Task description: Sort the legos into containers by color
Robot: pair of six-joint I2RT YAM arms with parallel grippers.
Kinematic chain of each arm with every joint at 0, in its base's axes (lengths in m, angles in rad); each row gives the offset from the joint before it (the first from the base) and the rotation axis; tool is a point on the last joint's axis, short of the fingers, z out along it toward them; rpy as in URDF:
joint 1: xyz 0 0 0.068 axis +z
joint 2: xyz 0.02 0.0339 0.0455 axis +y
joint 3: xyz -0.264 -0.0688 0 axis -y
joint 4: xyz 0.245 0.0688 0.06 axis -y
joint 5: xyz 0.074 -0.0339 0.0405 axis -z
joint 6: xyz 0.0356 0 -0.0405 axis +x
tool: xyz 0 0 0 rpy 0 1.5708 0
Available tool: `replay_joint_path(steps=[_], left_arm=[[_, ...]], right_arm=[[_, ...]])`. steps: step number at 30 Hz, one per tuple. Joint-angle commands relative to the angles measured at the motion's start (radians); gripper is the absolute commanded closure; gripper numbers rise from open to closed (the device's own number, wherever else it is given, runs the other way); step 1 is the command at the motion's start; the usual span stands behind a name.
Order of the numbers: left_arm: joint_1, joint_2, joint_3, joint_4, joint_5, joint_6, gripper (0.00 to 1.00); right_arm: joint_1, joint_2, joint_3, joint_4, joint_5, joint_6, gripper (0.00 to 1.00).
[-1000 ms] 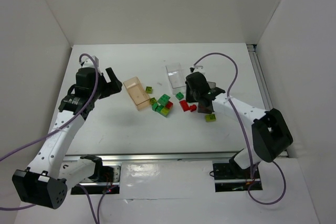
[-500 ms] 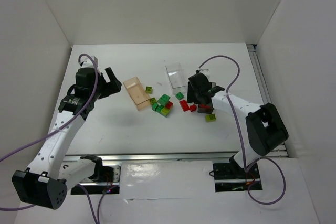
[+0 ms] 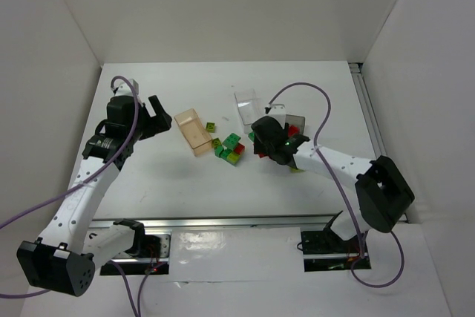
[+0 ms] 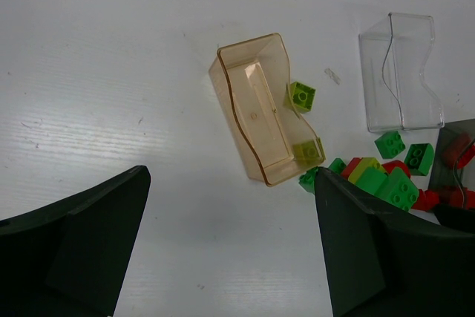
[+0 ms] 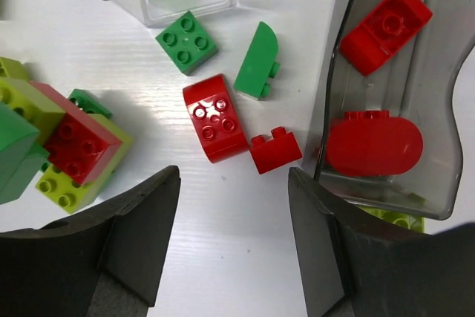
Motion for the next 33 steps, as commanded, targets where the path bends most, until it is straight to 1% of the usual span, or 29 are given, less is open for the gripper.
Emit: replay_joint_path(steps=[1, 4, 5, 6, 11, 13, 15, 16, 18, 22, 26, 31, 33], left_arm=[[-0.001, -0.013, 0.013, 0.008, 0.013, -0.020, 0.01], [-0.001, -0.022, 0.013, 0.008, 0.004, -0.020, 0.01], [-0.001, -0.022, 0.013, 0.008, -0.007, -0.020, 0.01], [-0.001, -0.022, 0.013, 0.008, -0.007, -0.010, 0.01], [-0.001, -0.022, 0.013, 0.008, -0.007, -0.010, 0.01], [-0.001, -0.022, 0.013, 0.008, -0.007, -0.010, 0.01], [-0.001, -0.022, 0.013, 0.008, 0.004, -0.010, 0.01], [-0.001, -0.022, 0.013, 0.008, 0.004, -0.010, 0.01], [-0.001, -0.011, 0.013, 0.008, 0.013, -0.020, 0.01], [-0.001, -0.011, 0.004, 0.008, 0.013, -0.020, 0.01], [-0.001, -0.020, -0.006, 0.008, 0.002, -0.020, 0.01], [-0.001, -0.020, -0.006, 0.008, 0.002, -0.020, 0.01], [-0.001, -0.020, -0.006, 0.008, 0.002, -0.020, 0.01]], right_arm=[[0.009, 0.034, 0.037, 0.000, 0.084, 0.057, 0.33], [0.009, 0.081, 0.037, 0.012, 0.054, 0.057, 0.41], [0.009, 0.091, 0.037, 0.012, 0.045, 0.057, 0.51], [0.009, 0.103, 0.037, 0.012, 0.045, 0.057, 0.53], [-0.080, 0.092, -0.021, 0.012, 0.045, 0.067, 0.53], [-0.091, 0.083, -0.032, 0.003, 0.054, 0.058, 0.53], [-0.102, 0.074, -0.032, 0.003, 0.054, 0.042, 0.51], [-0.102, 0.074, -0.032, 0.003, 0.042, 0.033, 0.43], [-0.102, 0.086, -0.032, 0.027, 0.017, 0.013, 0.33], [-0.102, 0.095, -0.032, 0.067, -0.026, 0.004, 0.33], [-0.102, 0.095, -0.043, 0.098, -0.086, -0.028, 0.22], [-0.102, 0.126, -0.062, 0.147, -0.153, -0.096, 0.22], [-0.113, 0.135, -0.062, 0.158, -0.153, -0.096, 0.27]])
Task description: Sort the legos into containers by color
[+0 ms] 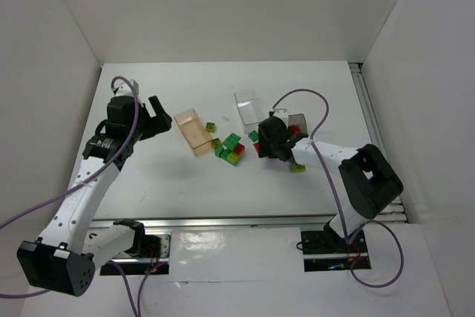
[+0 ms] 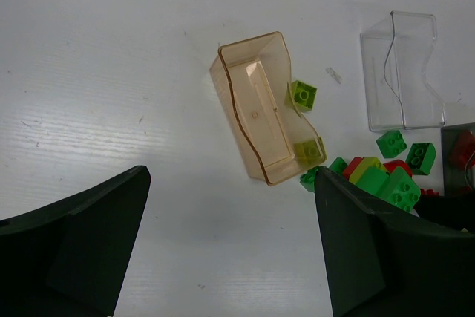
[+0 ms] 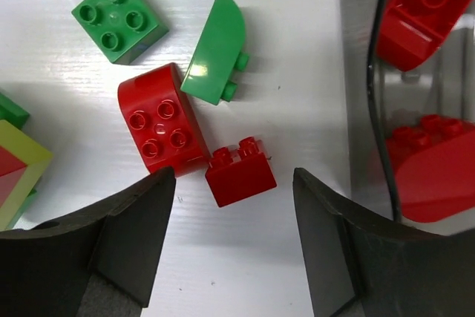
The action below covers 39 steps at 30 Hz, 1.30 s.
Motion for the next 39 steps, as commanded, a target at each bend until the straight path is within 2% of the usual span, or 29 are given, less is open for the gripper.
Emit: replay_joint_path(steps=[1, 3, 5, 8, 9, 10, 13, 19, 21, 28, 30, 31, 32, 33, 35, 39], left_arm=[[-0.001, -0.020, -0.002, 0.008, 0.002, -0.020, 0.01], [-0.001, -0.020, -0.002, -0.003, 0.002, -0.020, 0.01], [-0.001, -0.020, -0.002, -0.003, 0.002, -0.020, 0.01], [-0.001, -0.020, -0.002, -0.003, -0.007, -0.020, 0.01], [-0.001, -0.020, -0.002, -0.003, -0.007, -0.020, 0.01], [-0.001, -0.020, -0.002, -0.003, -0.007, -0.020, 0.01], [-0.001, -0.020, -0.002, -0.003, -0.007, -0.020, 0.01], [-0.001, -0.001, 0.017, -0.003, 0.013, -0.020, 0.01], [-0.001, -0.001, 0.017, -0.003, 0.004, -0.029, 0.01], [-0.001, 0.019, 0.037, -0.032, -0.005, -0.029, 0.01], [-0.001, 0.019, 0.037, -0.032, -0.005, -0.020, 0.01], [-0.001, 0.019, 0.046, -0.032, -0.005, -0.020, 0.01], [-0.001, 0.019, 0.046, -0.032, -0.005, -0.020, 0.01], [-0.001, 0.019, 0.046, -0.032, -0.005, -0.020, 0.01], [-0.001, 0.019, 0.046, -0.032, -0.005, -0.020, 0.01], [-0.001, 0.019, 0.046, -0.032, -0.016, -0.020, 0.01]], right_arm=[[-0.019, 0.030, -0.007, 0.071, -0.031, -0.036, 0.29], [-0.047, 0.030, -0.016, 0.081, -0.045, -0.036, 0.39], [-0.063, 0.041, -0.025, 0.104, -0.057, -0.046, 0.41], [-0.072, 0.041, -0.025, 0.104, -0.068, -0.046, 0.50], [-0.072, 0.041, -0.025, 0.090, -0.068, -0.046, 0.59], [-0.072, 0.032, -0.025, 0.081, -0.068, -0.046, 0.62], [-0.072, -0.028, -0.015, 0.053, -0.068, -0.046, 0.67], [-0.072, -0.140, 0.048, -0.028, 0.012, -0.066, 0.67], [-0.110, -0.154, 0.073, -0.028, 0.033, -0.066, 0.67], [-0.239, -0.105, 0.085, -0.016, 0.063, -0.066, 0.64], [-0.260, -0.077, 0.085, -0.001, 0.063, -0.057, 0.59], [-0.273, -0.077, 0.085, -0.001, 0.051, -0.057, 0.48], [-0.273, -0.077, 0.097, -0.001, 0.050, -0.047, 0.26], [-0.273, -0.077, 0.108, -0.001, 0.038, -0.046, 0.22], [-0.242, -0.097, 0.108, -0.001, 0.038, -0.046, 0.19], [-0.142, -0.146, 0.087, 0.010, 0.052, -0.068, 0.24]])
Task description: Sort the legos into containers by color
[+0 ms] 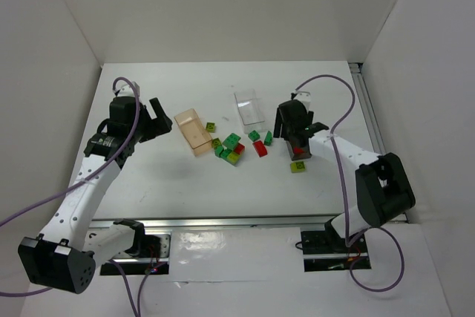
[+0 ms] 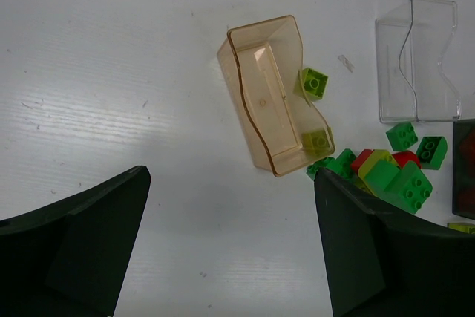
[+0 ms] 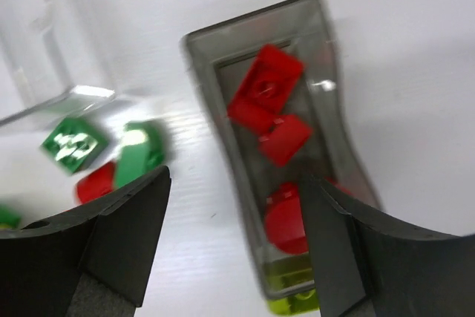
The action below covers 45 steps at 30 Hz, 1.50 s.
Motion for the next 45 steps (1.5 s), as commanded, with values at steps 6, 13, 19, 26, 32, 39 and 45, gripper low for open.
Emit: replay_joint_path(steps=[6, 13, 19, 26, 32, 39, 45], left_arm=[[-0.001, 0.000, 0.043, 0.008, -0.014, -0.001, 0.01], [-0.001, -0.009, 0.034, 0.008, -0.014, -0.001, 0.01], [-0.001, -0.009, 0.034, 0.008, -0.014, -0.001, 0.01], [-0.001, -0.009, 0.034, 0.008, -0.023, -0.001, 0.01], [-0.001, -0.009, 0.015, 0.018, -0.001, -0.001, 0.01], [-0.001, 0.000, -0.020, 0.049, -0.014, -0.029, 0.00], [-0.001, -0.059, -0.081, 0.140, -0.003, 0.000, 0.00]], right_arm=[[0.156, -0.020, -0.009, 0.079, -0.136, -0.108, 0.20], [0.177, 0.169, 0.052, 0.079, -0.323, -0.178, 0.19], [0.196, 0.258, 0.062, 0.143, -0.323, -0.178, 0.40], [0.217, 0.131, 0.063, 0.087, -0.153, -0.124, 0.75], [0.142, -0.082, 0.019, -0.004, -0.010, -0.078, 0.75], [-0.054, -0.104, -0.010, 0.030, -0.072, -0.033, 0.75], [-0.114, 0.011, 0.023, 0.042, -0.101, -0.023, 0.46]])
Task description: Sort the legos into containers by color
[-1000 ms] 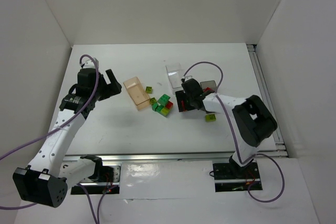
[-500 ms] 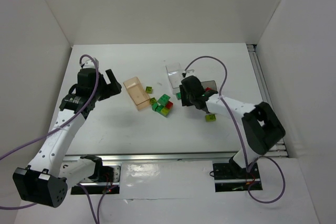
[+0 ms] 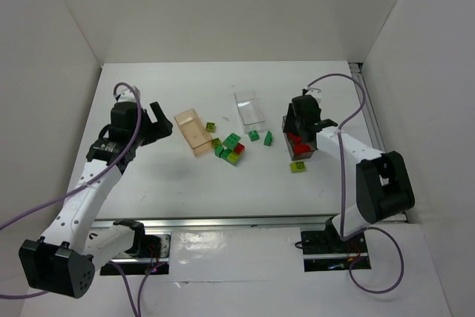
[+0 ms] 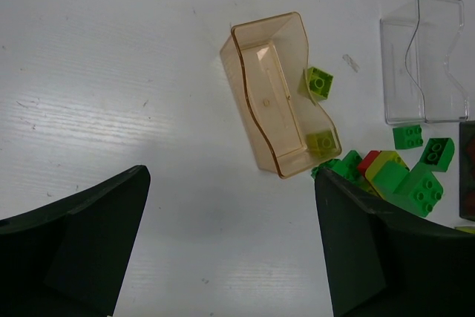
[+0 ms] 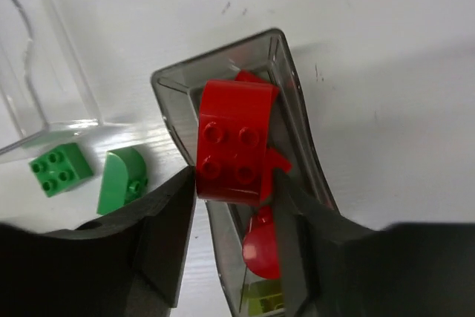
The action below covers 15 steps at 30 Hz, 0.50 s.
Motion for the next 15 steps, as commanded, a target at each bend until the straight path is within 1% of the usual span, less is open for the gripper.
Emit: replay_joint_path(steps=[1, 2, 3, 5, 6, 7, 8, 9, 10, 11, 12, 13, 14, 15], left_arm=[[-0.001, -0.051, -0.026, 0.083, 0.028, 0.003, 0.00], [-0.001, -0.051, -0.026, 0.093, 0.046, 0.012, 0.00], [-0.001, -0.051, -0.026, 0.093, 0.066, 0.012, 0.00], [-0.001, -0.036, -0.016, 0.102, 0.133, 0.033, 0.00], [-0.001, -0.027, -0.016, 0.102, 0.150, 0.048, 0.00], [-0.001, -0.004, -0.006, 0.102, 0.160, 0.049, 0.00], [-0.001, 0.006, -0.006, 0.102, 0.169, 0.061, 0.00], [-0.001, 0.015, 0.003, 0.102, 0.169, 0.061, 0.00], [-0.001, 0.027, 0.003, 0.102, 0.169, 0.061, 0.00], [-0.001, 0.027, 0.003, 0.102, 0.158, 0.050, 0.00], [-0.001, 0.027, 0.003, 0.102, 0.158, 0.037, 0.00], [-0.010, 0.027, -0.006, 0.112, 0.158, 0.036, 0.00], [-0.010, 0.027, -0.006, 0.112, 0.158, 0.027, 0.01], [-0.010, 0.027, -0.006, 0.112, 0.158, 0.027, 0.01]], right_arm=[[-0.020, 0.028, 0.033, 0.001, -0.018, 0.005, 0.24], [-0.020, 0.028, 0.045, 0.001, -0.018, 0.005, 0.18], [-0.020, 0.028, 0.045, 0.001, -0.018, 0.005, 0.15], [-0.020, -0.043, 0.027, 0.001, -0.001, 0.015, 0.14], [-0.020, -0.076, 0.009, -0.010, 0.013, 0.026, 0.15], [-0.009, -0.150, -0.042, -0.010, 0.013, 0.037, 0.21], [0.003, -0.185, -0.065, -0.010, 0.013, 0.037, 0.24], [0.014, -0.219, -0.086, -0.048, 0.013, 0.037, 0.27], [0.024, -0.277, -0.126, -0.076, 0.025, 0.052, 0.28], [0.050, -0.302, -0.145, -0.105, 0.025, 0.075, 0.28], [0.063, -0.325, -0.165, -0.173, 0.037, 0.100, 0.28], [0.075, -0.347, -0.210, -0.205, 0.046, 0.132, 0.26], [0.096, -0.395, -0.240, -0.228, 0.057, 0.207, 0.19], [0.106, -0.422, -0.269, -0.249, 0.057, 0.251, 0.17]])
